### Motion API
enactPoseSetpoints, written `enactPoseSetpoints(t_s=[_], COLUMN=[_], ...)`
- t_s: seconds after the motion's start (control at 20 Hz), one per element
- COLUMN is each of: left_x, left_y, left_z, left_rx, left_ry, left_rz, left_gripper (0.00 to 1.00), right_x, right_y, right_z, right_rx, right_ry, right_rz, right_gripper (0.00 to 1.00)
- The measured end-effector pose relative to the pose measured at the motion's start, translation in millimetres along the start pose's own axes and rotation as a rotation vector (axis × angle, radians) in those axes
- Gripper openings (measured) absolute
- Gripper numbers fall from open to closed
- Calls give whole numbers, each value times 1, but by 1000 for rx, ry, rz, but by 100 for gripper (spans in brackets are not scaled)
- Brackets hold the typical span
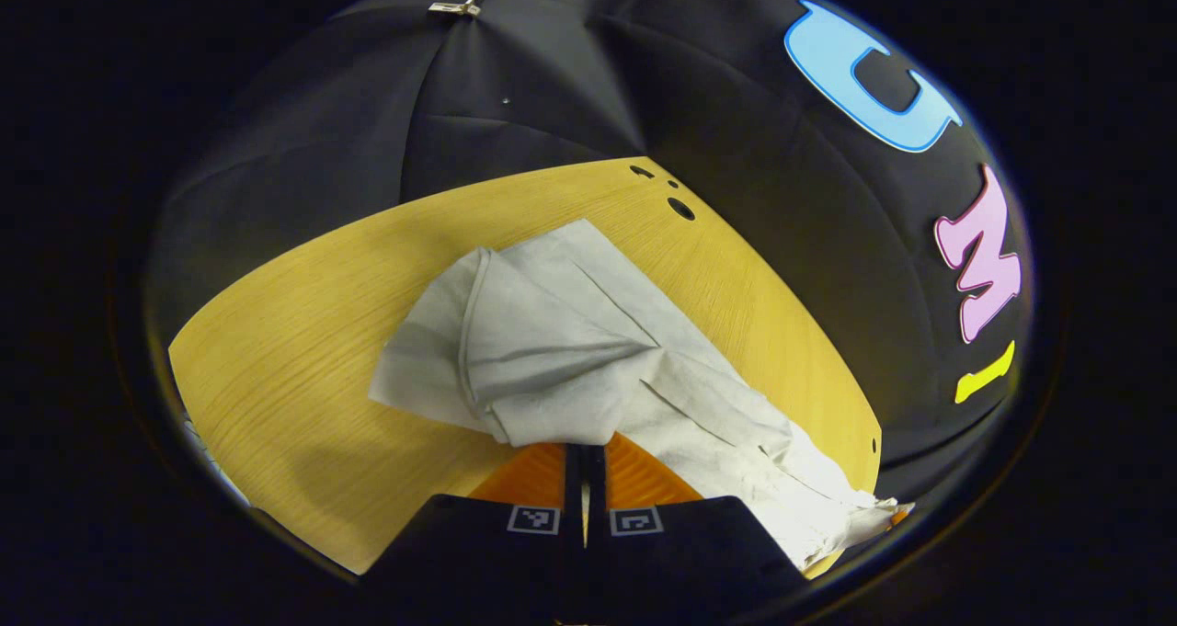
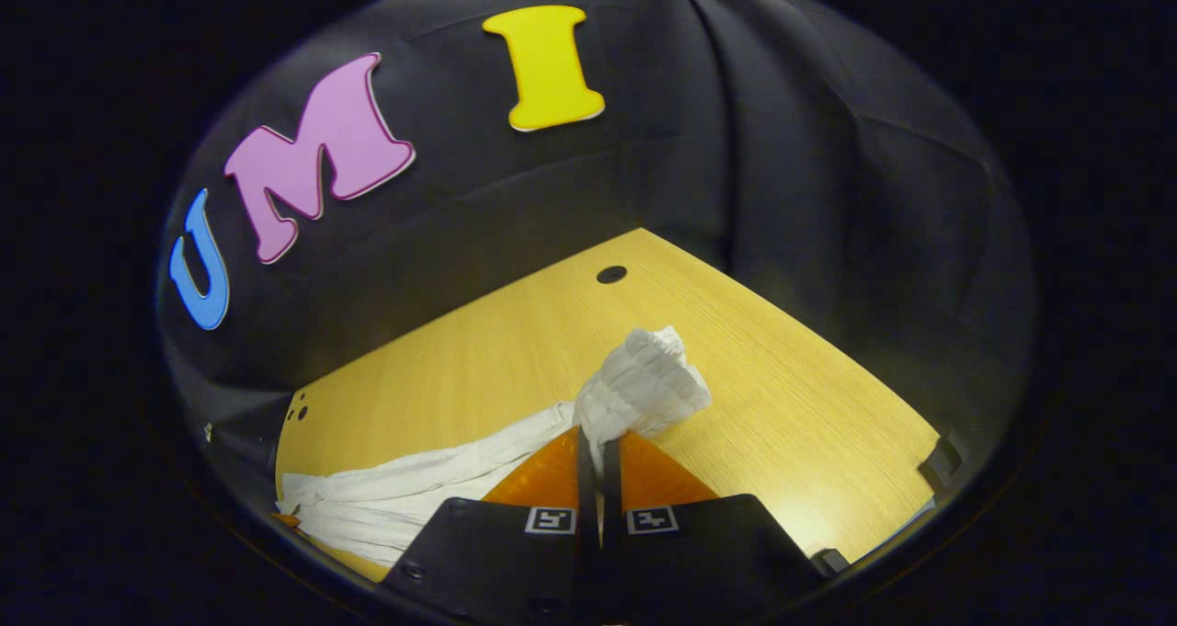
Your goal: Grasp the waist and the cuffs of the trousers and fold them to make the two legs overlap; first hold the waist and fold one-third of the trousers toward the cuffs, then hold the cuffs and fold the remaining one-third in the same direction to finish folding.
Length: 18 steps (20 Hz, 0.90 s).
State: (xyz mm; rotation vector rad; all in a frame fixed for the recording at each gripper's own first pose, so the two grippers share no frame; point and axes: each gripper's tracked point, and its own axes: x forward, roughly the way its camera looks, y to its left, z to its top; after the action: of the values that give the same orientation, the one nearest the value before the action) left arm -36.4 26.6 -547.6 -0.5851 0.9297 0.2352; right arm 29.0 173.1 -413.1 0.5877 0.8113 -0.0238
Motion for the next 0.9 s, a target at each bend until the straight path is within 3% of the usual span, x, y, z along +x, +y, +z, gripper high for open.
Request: enactPoseSetpoints(t_s=[0.35,0.8,0.85,0.9], left_x=[-3,2,1,2], left_y=[4,5,5,5], left_z=[-5,-2,-1,-1], left_rx=[2,11,13,16], left_ry=[22,30,30,29], left_rz=[-14,-11,-9,-8], left_gripper=[6,6,6,6], right_x=[-36,-47,-47,-48], right_y=[119,256,265,275], right_z=[19,-40,-49,-60], right_rx=[-147,-297,-314,-330], right_ry=[-98,-54,-45,-34], right_rz=[184,350,361,372], right_gripper=[5,5,0,5])
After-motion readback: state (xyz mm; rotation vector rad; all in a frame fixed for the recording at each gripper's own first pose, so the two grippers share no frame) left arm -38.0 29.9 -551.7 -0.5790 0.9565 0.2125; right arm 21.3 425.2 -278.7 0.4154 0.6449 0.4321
